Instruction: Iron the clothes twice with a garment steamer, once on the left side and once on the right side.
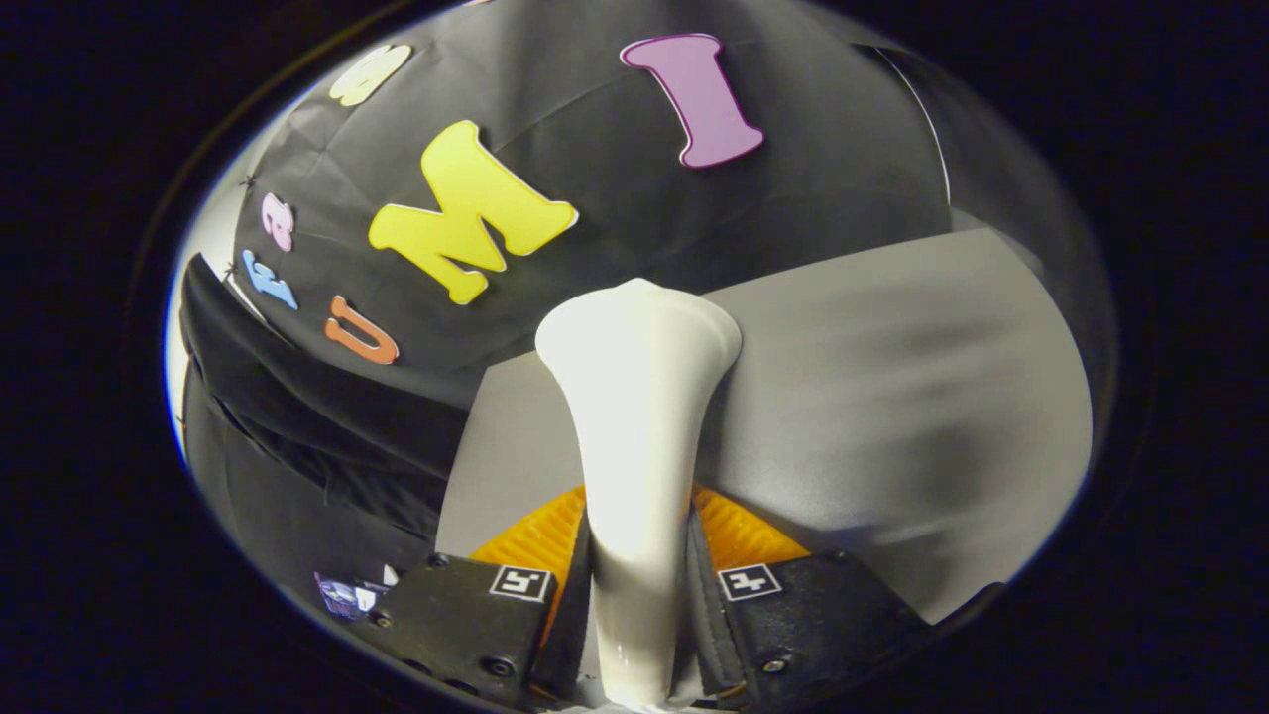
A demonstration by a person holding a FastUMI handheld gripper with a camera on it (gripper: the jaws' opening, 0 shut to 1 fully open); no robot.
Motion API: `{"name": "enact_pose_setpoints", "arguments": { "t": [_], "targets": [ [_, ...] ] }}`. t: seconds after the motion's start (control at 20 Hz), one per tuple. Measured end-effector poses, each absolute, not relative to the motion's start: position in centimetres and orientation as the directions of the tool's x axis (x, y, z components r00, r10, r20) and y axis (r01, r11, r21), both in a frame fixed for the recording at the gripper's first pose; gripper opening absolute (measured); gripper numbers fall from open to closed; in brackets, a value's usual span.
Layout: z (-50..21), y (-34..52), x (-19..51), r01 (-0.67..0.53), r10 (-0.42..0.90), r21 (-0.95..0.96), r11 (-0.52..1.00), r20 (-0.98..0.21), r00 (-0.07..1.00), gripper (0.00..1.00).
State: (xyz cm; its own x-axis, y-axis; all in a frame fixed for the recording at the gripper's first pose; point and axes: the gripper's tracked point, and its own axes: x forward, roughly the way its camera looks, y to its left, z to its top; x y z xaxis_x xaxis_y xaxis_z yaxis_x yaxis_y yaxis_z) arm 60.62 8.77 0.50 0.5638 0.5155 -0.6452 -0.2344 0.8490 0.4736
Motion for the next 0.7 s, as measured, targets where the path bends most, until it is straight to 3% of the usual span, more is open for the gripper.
{"name": "enact_pose_setpoints", "arguments": {
  "t": [0.2,0.7],
  "targets": [
    [0.8,8.8,60.7,-0.231,0.51,0.472,0.851,-0.637,0.578,0.44],
    [4.4,9.5,58.3,-0.351,0.548,0.429,0.832,-0.548,0.632,0.39]
  ]
}}
